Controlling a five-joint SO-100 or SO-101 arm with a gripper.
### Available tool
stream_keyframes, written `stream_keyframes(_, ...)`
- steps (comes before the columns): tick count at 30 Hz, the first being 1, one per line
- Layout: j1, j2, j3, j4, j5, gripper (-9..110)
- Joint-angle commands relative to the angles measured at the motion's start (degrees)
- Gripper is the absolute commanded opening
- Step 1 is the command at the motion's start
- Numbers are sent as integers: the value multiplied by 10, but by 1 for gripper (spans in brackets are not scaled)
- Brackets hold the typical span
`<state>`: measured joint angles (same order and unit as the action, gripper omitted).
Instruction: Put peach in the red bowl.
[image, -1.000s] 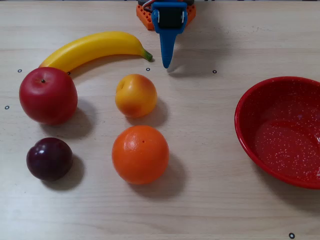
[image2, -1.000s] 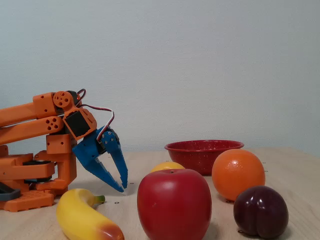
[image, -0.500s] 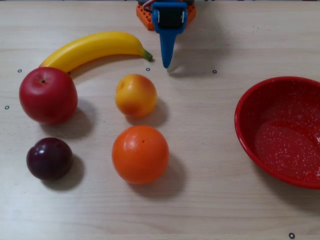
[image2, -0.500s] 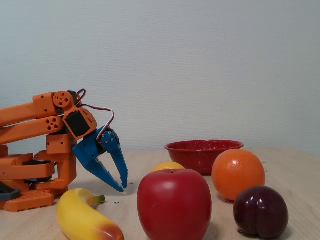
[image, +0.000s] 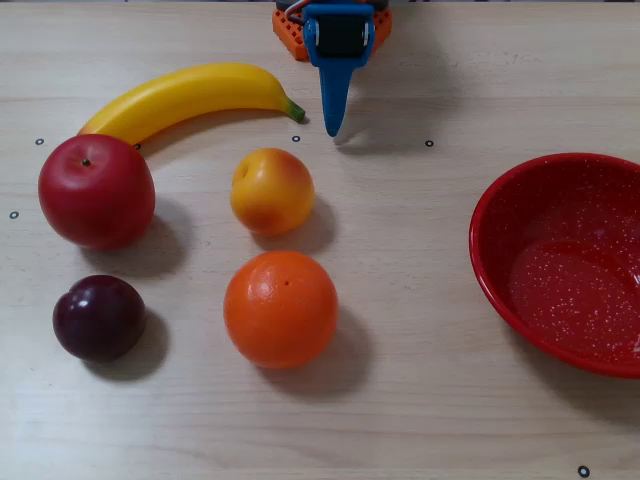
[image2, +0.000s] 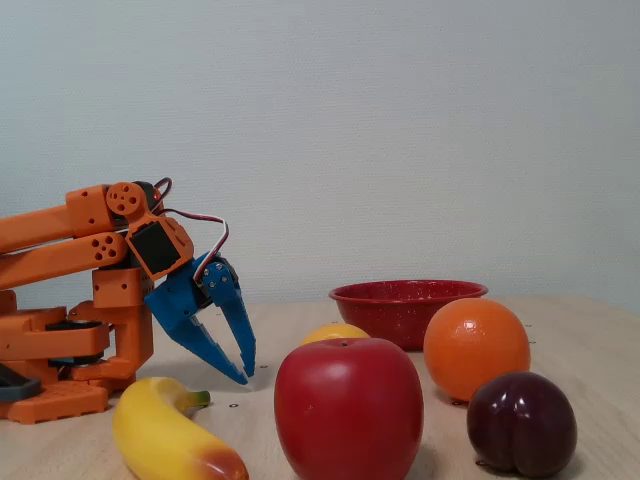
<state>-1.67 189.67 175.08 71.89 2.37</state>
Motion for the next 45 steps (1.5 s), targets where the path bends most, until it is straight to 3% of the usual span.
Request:
stream_keyframes(1, -20, 12, 7, 10, 8, 0)
stream_keyframes(45, -22, 12, 7, 10, -2, 0)
